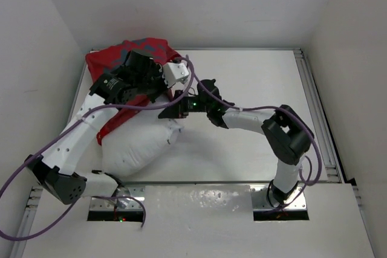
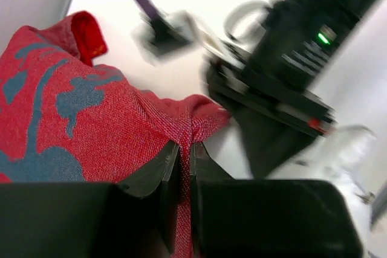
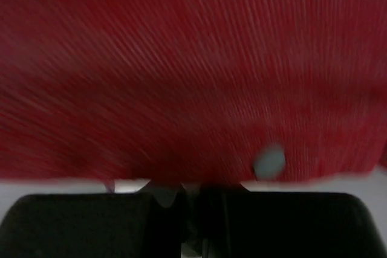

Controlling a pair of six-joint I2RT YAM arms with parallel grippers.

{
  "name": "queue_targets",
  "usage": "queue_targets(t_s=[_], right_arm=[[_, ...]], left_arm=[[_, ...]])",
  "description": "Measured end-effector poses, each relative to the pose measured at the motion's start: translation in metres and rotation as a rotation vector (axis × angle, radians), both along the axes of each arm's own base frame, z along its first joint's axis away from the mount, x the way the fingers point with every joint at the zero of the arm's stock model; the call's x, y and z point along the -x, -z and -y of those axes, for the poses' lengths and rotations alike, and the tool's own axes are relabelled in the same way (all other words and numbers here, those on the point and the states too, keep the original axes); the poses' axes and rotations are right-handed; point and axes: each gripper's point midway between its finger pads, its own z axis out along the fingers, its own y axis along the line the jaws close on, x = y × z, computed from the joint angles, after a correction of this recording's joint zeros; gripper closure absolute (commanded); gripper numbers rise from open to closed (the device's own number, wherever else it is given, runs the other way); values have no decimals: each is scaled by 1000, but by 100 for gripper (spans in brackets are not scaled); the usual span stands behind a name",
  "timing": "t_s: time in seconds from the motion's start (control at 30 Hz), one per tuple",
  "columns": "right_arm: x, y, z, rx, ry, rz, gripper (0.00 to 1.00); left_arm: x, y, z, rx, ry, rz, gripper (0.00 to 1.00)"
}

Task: Put the pillow into the pillowcase

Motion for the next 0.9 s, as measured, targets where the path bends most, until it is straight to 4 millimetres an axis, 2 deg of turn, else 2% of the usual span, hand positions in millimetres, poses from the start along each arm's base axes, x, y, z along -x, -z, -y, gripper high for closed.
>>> queue_targets(t_s=[0.1,0.23,0.33,0.4,0.53,0.63,0.67,0.73,0.77,0.83,0.87,0.9], right_arm=[[-15,-45,2,-83,102,88,100],[-38,-103,15,-187,301,210,100],[-45,-121,22,-195,462,237,100],[-48,-120,23,-172,529,226,100],[-59,-93,21,-77,597,181,100],[-70,-64,4,36,590,142,100],[-75,-51,-4,93,578,119,95],[-78,-24,-16,183,527,80,72],[-76,-8,-18,229,499,56,50],[-69,28,-10,327,444,2,28],[-65,44,-2,367,420,-20,8],[-60,59,8,403,391,-37,1]], left_arm=[[20,-5,8,-6,79,-13,100],[39,-15,16,24,190,1,100],[47,-33,22,67,254,64,100],[52,-39,22,75,279,80,100],[56,-36,18,68,300,69,100],[53,-21,7,44,279,42,100],[52,-13,1,33,266,30,100],[50,1,-11,8,233,12,100],[49,8,-18,-6,218,6,100],[50,24,-32,-32,193,0,100],[52,33,-39,-43,183,-3,100],[55,42,-46,-56,172,-9,100]])
